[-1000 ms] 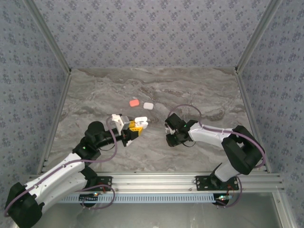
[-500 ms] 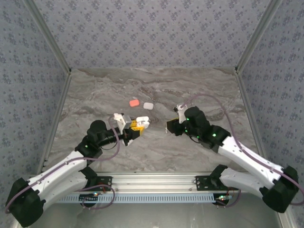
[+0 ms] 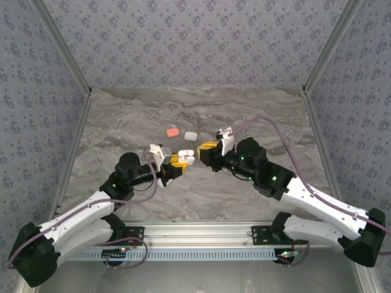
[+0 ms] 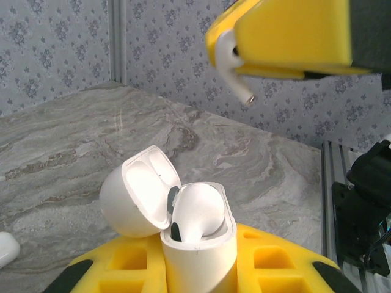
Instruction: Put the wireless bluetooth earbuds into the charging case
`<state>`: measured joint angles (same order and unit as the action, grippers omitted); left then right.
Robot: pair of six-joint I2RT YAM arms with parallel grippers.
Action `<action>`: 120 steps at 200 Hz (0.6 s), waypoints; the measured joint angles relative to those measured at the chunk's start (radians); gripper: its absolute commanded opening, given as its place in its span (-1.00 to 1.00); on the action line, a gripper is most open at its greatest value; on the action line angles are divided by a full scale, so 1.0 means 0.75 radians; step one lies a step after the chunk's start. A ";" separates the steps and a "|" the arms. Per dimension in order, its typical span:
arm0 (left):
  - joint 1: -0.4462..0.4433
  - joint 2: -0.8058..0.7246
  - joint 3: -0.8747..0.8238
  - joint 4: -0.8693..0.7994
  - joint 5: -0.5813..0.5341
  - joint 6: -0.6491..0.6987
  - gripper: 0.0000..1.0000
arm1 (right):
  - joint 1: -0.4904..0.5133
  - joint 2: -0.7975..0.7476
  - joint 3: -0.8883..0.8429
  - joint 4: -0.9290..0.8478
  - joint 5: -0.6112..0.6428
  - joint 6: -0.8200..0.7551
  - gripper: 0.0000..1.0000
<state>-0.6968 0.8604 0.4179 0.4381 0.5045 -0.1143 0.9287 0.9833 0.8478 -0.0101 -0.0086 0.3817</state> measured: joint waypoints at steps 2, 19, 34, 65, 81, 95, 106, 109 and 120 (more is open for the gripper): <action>0.000 0.000 0.000 0.002 0.000 0.000 -1.00 | 0.003 0.005 0.001 0.003 0.003 0.000 -0.44; -0.001 0.000 0.001 0.012 0.000 -0.003 -1.00 | 0.021 0.040 0.006 0.028 0.025 -0.001 -0.44; -0.001 0.000 0.001 0.013 0.000 -0.003 -1.00 | 0.035 0.062 0.015 0.045 0.040 -0.001 -0.45; -0.003 0.000 0.001 0.015 0.000 -0.004 -1.00 | 0.060 0.097 0.020 0.070 0.056 0.000 -0.45; -0.005 0.000 0.001 0.015 -0.001 -0.004 -1.00 | 0.072 0.111 0.025 0.070 0.065 0.000 -0.45; -0.005 0.000 0.001 0.015 -0.001 -0.004 -1.00 | 0.082 0.122 0.028 0.070 0.074 0.000 -0.45; -0.005 0.000 0.001 0.016 -0.001 -0.004 -1.00 | 0.088 0.130 0.028 0.069 0.082 0.000 -0.45; -0.005 0.000 0.001 0.016 -0.001 -0.004 -1.00 | 0.090 0.132 0.028 0.069 0.086 0.000 -0.45; -0.005 0.000 0.001 0.016 -0.001 -0.004 -1.00 | 0.096 0.140 0.028 0.069 0.098 0.000 -0.45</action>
<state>-0.7006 0.8604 0.4183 0.4500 0.5041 -0.1169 1.0008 1.0885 0.8688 0.0414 0.0647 0.3817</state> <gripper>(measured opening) 0.228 0.277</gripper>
